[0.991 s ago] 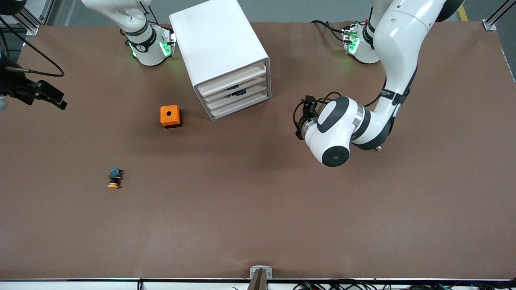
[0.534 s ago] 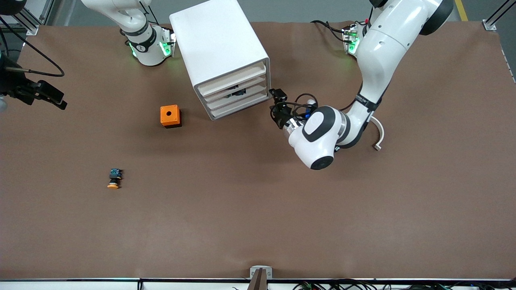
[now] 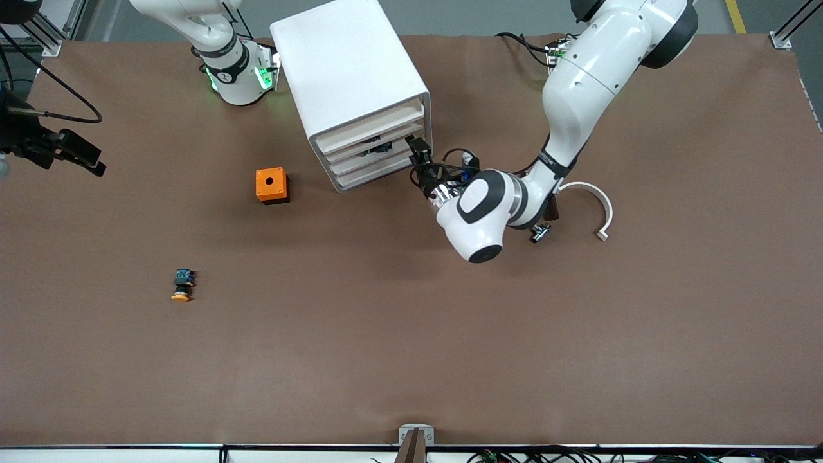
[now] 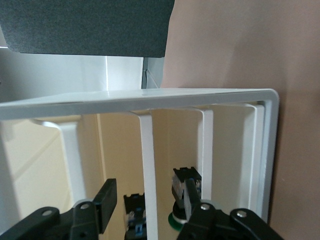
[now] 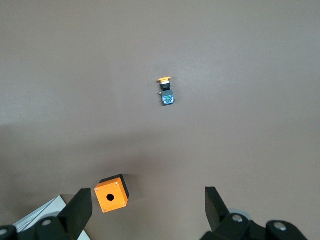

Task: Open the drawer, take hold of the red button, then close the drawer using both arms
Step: 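Grasp the drawer handle with the left gripper and pull the drawer open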

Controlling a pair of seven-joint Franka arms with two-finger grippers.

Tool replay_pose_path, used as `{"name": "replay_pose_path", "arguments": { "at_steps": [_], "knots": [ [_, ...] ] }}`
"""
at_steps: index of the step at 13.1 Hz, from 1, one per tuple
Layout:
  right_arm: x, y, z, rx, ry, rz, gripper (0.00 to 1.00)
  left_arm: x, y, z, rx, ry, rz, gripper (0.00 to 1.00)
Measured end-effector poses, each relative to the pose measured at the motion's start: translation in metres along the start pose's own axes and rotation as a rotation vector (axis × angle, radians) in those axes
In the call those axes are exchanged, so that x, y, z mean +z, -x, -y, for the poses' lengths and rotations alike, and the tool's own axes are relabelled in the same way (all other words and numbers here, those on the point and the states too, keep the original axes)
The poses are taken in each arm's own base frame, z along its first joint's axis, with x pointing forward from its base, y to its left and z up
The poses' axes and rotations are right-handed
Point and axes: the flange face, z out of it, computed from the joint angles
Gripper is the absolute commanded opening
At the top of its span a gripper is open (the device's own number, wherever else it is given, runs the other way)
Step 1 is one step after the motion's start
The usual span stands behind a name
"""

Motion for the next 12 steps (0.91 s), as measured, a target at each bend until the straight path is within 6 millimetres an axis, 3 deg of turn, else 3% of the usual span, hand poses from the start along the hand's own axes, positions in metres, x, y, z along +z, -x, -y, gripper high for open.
{"name": "replay_pose_path", "arguments": {
  "at_steps": [2,4,5,7,9,12],
  "knots": [
    [0.0,0.0,0.0,0.0,0.0,0.001,1.0,0.027,0.007,-0.002,-0.006,-0.003,-0.034,0.47],
    [0.001,-0.001,0.0,0.0,0.001,0.002,1.0,0.05,0.012,-0.004,-0.008,-0.007,-0.065,0.1],
    [0.002,-0.001,0.0,0.0,0.001,0.004,1.0,0.056,0.014,-0.004,-0.009,-0.007,-0.071,0.0],
    [0.006,-0.003,0.001,0.013,0.003,0.012,1.0,0.052,0.015,-0.002,-0.005,-0.017,-0.06,0.0],
    [0.014,-0.006,0.002,0.063,0.007,0.025,1.0,0.035,0.014,-0.004,-0.004,-0.004,-0.04,0.0],
    [0.028,-0.012,0.01,0.14,0.008,0.05,1.0,-0.024,0.009,-0.01,0.029,0.06,0.037,0.04]
  ]
}}
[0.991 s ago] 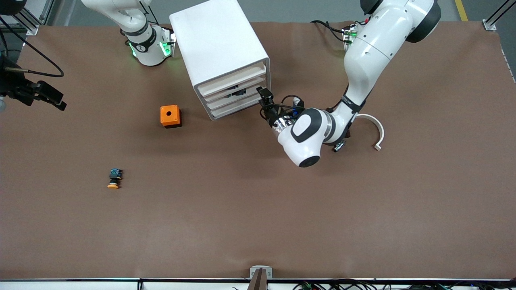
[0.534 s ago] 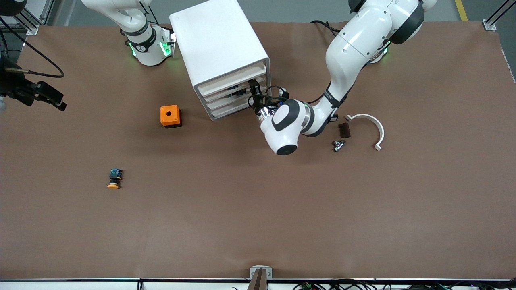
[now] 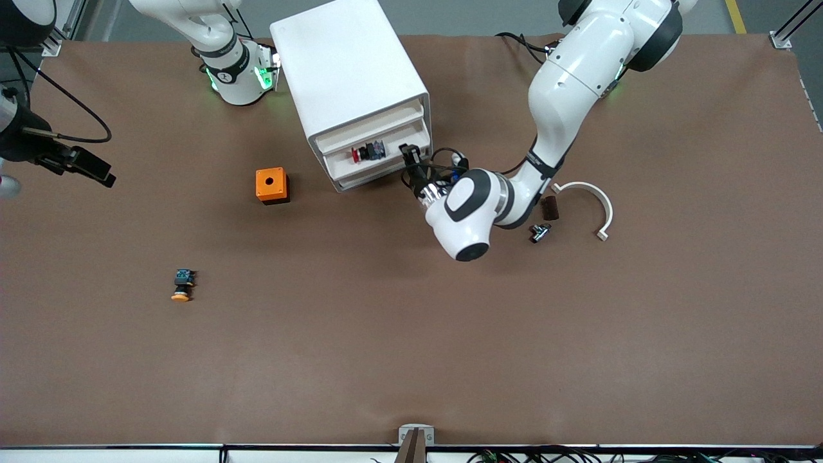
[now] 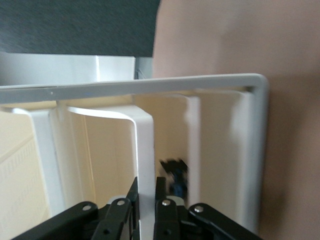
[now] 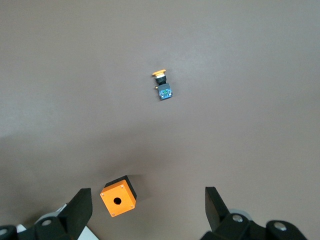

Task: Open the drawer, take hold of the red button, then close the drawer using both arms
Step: 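Grasp the drawer handle with the left gripper and pull the drawer open, then grasp the red button in the drawer with the right gripper while the left gripper withdraws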

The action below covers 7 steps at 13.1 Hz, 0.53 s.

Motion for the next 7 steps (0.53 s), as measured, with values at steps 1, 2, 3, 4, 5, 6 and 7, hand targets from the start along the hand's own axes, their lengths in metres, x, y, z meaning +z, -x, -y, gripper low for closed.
{"name": "replay_pose_path", "arguments": {
  "at_steps": [1,2,3,4,5,6,7],
  "knots": [
    [0.005,-0.001,0.007,0.041,-0.01,0.013,1.0,-0.02,-0.002,-0.003,0.011,0.023,0.028,0.09],
    [0.009,0.0,0.014,0.083,-0.027,0.027,1.0,-0.037,-0.005,-0.006,0.017,0.039,0.054,0.32],
    [0.013,0.0,0.023,0.13,-0.048,0.046,1.0,-0.05,-0.008,-0.01,0.028,0.049,0.077,0.67],
    [0.019,0.001,0.032,0.183,-0.065,0.068,1.0,-0.06,-0.009,-0.013,0.054,0.074,0.108,0.99],
    [0.026,0.004,0.044,0.234,-0.071,0.091,1.0,-0.066,-0.007,-0.014,0.075,0.093,0.127,1.0],
    [0.033,0.008,0.057,0.278,-0.067,0.11,1.0,-0.068,-0.005,-0.012,0.088,0.104,0.136,1.0],
    [0.04,0.014,0.073,0.327,-0.064,0.128,1.0,-0.07,-0.003,-0.01,0.094,0.109,0.139,1.0]
  ]
}}
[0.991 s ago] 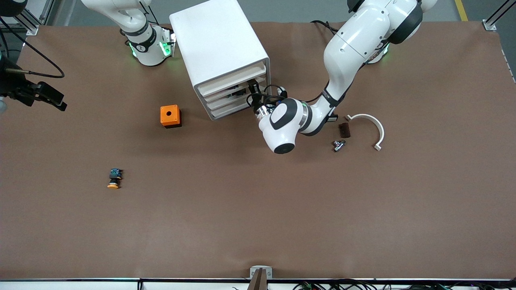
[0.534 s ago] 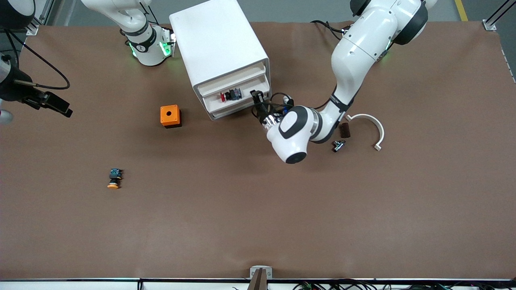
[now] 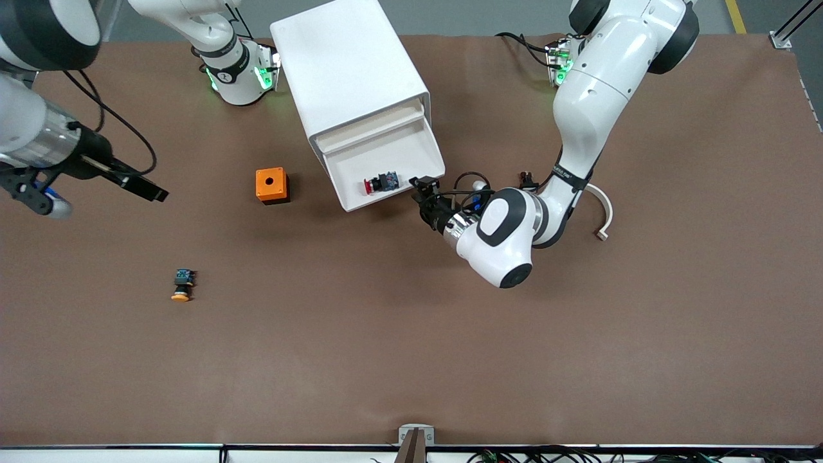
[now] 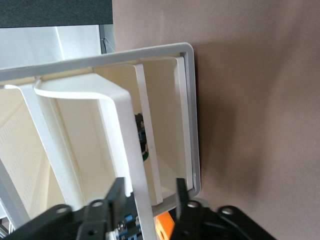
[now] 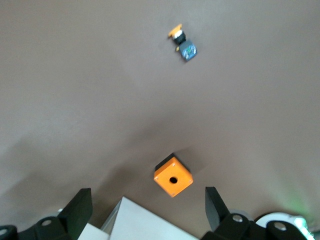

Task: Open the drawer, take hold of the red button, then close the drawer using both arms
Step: 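Grasp the red button in the drawer with the right gripper while the left gripper withdraws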

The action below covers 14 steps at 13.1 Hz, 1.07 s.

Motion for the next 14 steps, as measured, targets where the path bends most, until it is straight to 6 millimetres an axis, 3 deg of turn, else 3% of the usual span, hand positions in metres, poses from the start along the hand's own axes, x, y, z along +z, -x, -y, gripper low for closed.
{"name": "replay_pose_path", "arguments": {
  "at_steps": [2,4,7,11,14],
  "knots": [
    [0.015,0.022,0.027,0.11,-0.01,0.015,1.0,-0.005,0.002,0.001,0.009,0.01,0.01,1.0],
    [0.032,0.05,0.056,0.199,-0.013,0.008,1.0,-0.033,0.001,-0.002,0.018,0.04,0.05,1.0],
    [0.063,0.099,0.099,0.305,-0.029,-0.006,1.0,-0.111,-0.019,-0.009,0.029,0.109,0.141,1.0],
    [0.121,0.166,0.153,0.422,-0.049,-0.024,1.0,-0.208,-0.063,0.01,0.136,0.224,0.153,1.0],
    [0.174,0.213,0.192,0.466,-0.055,-0.037,1.0,-0.251,-0.091,0.025,0.236,0.387,0.004,1.0]
  ]
}}
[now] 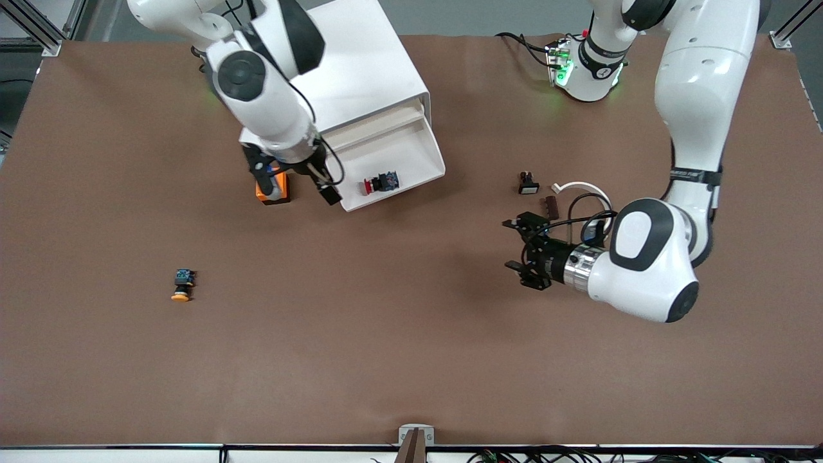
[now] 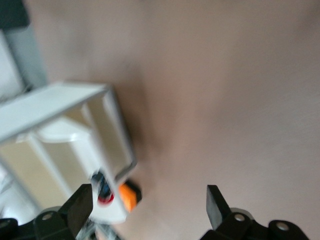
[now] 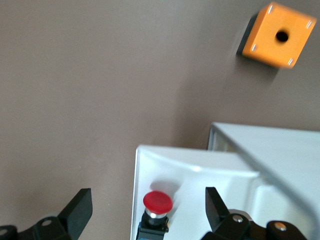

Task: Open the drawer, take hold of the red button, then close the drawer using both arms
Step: 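Grasp the red button in the drawer with the right gripper while the left gripper withdraws, then lift the red button out of the drawer with the right gripper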

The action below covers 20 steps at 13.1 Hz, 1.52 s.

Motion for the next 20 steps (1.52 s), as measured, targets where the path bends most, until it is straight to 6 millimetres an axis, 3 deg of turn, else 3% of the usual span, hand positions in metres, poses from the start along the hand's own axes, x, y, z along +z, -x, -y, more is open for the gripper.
{"name": "replay_pose_path", "arguments": {
  "at_steps": [2,4,7,11,13,15,19,20],
  "knots": [
    [0.031,0.026,0.002,0.012,0.011,-0.009,1.0,-0.013,-0.008,0.004,0.121,0.078,-0.142,1.0],
    [0.048,0.042,0.001,0.024,0.016,-0.014,1.0,-0.015,-0.011,0.006,0.23,0.12,-0.278,1.0],
    [0.064,0.061,-0.001,0.036,0.016,-0.019,0.97,-0.019,-0.014,0.005,0.399,0.136,-0.389,1.0],
    [0.076,0.078,-0.003,0.037,0.004,-0.019,0.87,-0.056,-0.006,0.029,0.53,0.194,-0.45,1.0],
    [0.081,0.081,-0.003,0.039,0.005,-0.021,0.69,-0.079,-0.002,0.046,0.648,0.211,-0.47,1.0],
    [0.081,0.08,-0.001,0.041,0.002,-0.021,0.37,-0.091,-0.002,0.054,0.714,0.218,-0.48,1.0],
    [0.071,0.081,0.005,0.038,-0.02,-0.014,0.04,-0.094,0.0,0.057,0.847,0.199,-0.499,1.0],
    [0.07,0.082,0.005,0.031,-0.021,-0.014,0.02,-0.096,0.001,0.058,0.875,0.199,-0.503,1.0]
  ]
}}
